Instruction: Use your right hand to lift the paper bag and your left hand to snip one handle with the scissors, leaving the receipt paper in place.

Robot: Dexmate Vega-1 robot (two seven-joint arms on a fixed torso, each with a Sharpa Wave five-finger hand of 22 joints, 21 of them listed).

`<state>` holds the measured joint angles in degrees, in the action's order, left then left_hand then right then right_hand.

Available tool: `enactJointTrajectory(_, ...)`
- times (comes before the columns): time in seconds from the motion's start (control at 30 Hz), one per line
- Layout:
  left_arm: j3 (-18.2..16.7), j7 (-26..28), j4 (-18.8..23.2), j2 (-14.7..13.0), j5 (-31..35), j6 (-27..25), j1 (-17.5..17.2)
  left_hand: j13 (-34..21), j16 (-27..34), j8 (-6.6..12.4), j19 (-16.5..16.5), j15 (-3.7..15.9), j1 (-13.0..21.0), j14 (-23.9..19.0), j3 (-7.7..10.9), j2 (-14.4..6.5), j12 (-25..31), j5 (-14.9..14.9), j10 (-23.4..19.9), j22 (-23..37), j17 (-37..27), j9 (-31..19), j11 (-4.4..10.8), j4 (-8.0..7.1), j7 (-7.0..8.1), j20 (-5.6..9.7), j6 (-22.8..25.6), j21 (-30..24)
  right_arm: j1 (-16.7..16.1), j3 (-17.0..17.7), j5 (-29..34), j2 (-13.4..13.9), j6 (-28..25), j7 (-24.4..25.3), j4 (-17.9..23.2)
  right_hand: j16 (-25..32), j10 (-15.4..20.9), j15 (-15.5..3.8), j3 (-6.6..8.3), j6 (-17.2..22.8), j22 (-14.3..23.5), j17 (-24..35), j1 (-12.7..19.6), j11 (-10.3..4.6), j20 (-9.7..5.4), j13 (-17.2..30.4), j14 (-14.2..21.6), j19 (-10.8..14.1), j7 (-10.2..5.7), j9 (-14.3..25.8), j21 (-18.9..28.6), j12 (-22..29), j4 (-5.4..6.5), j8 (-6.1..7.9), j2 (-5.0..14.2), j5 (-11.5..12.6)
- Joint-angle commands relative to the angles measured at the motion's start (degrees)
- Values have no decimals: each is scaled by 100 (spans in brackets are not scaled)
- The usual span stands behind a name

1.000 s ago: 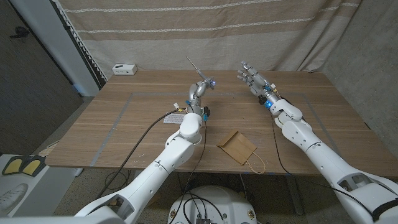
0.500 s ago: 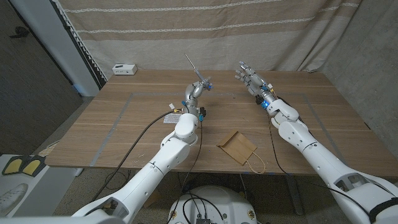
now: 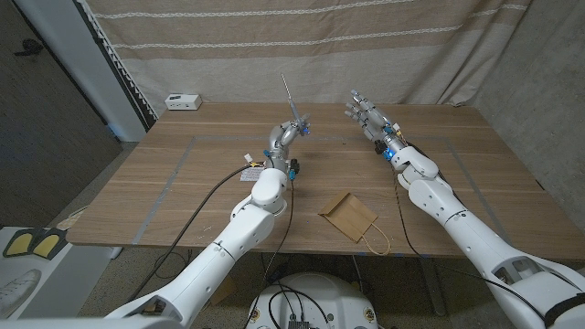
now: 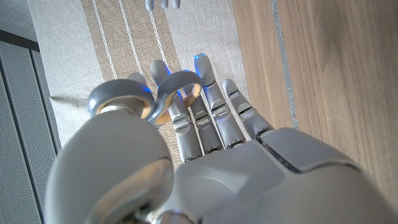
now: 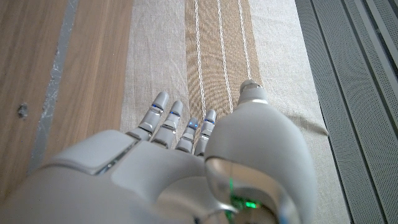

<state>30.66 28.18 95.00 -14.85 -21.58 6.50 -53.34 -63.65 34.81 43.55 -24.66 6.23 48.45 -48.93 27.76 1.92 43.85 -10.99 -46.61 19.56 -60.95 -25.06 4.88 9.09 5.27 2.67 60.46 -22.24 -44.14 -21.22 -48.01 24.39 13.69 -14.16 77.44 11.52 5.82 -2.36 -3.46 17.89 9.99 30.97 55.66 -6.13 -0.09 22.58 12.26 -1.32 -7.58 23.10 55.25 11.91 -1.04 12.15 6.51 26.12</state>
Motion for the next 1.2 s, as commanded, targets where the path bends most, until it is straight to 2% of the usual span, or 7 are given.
enactJointTrajectory(0.03, -104, -40, 192, -56, -216, 85, -158, -286, 97, -26, -33, 681, 406, 0, -78, -304, 1535, 24, -830, 79, -110, -7, 712, -9, 567, 500, -544, -76, -10, -10, 20, 26, -13, 39, 41, 38, -48, -586, -24, -15, 23, -7, 7, -14, 35, -9, -47, -53, -19, 18, -9, 63, -20, 29, 59, 55)
enactJointTrajectory(0.27, -111, -375, 60, -90, -413, 314, -159, -719, 352, -33, -8, 675, 438, 119, -334, -594, 2232, -45, -551, 552, -423, -498, 702, -119, 630, 424, -1170, -428, -3, -17, 24, 37, -27, 45, 63, 45, -54, -592, -32, -16, 24, -27, -1, -14, 41, -18, -50, -55, -23, 15, -28, 71, -26, 31, 65, 58)
enactJointTrajectory(0.37, -99, -622, 32, -184, -527, 300, -117, -717, 356, 87, 103, 674, 177, 411, -457, -1021, 2800, -142, 117, 765, -681, -1235, 701, -280, 692, 453, -1931, -570, 3, -25, 42, 34, -26, 65, 68, 45, -49, -593, -35, -15, 25, -34, -5, 0, 41, -22, -57, -53, -28, 13, -35, 77, -28, 32, 69, 60)
enactJointTrajectory(0.47, -111, -648, 4, -159, -572, 390, -142, -585, 304, 159, 175, 677, 90, 559, -492, -1104, 2784, -158, 513, 823, -667, -1464, 714, -293, 697, 454, -2072, -600, 2, -23, 25, 31, -50, 84, 82, 46, -56, -580, -37, -13, 25, -41, -8, -2, 44, -25, -61, -53, -28, 11, -41, 78, -30, 33, 73, 60)
enactJointTrajectory(0.77, -134, -773, 167, -300, -706, 325, -223, -637, 501, 249, 91, 671, 164, 460, -610, -1013, 3044, -97, 269, 896, -680, -1412, 720, -138, 694, 530, -1822, -723, -7, -23, 41, 52, -80, 141, 129, 54, -66, -581, -46, -30, 26, -63, -17, -20, 44, -35, -60, -52, -19, 7, -62, 85, -37, 29, 80, 64)
enactJointTrajectory(0.97, -150, -793, 270, -375, -772, 263, -285, -621, 621, 748, -94, 670, 239, 284, -827, -744, 3160, -18, 0, 893, -510, -2008, 714, -30, 690, 580, -1519, -840, -5, -31, 75, 64, -63, 158, 152, 59, -72, -580, -52, -30, 26, -79, -27, -23, 47, -43, -65, -47, -13, 4, -76, 91, -40, 31, 86, 66)
enactJointTrajectory(1.2, -174, -786, 285, -395, -793, 319, -332, -627, 721, 829, -180, 669, 358, 167, -935, -534, 3364, 16, -207, 870, -466, -2032, 713, 4, 673, 635, -1268, -904, 6, -42, 65, 54, -108, 198, 182, 61, -72, -574, -63, -28, 27, -97, -42, -7, 46, -52, -75, -45, -17, 2, -94, 100, -42, 35, 89, 67)
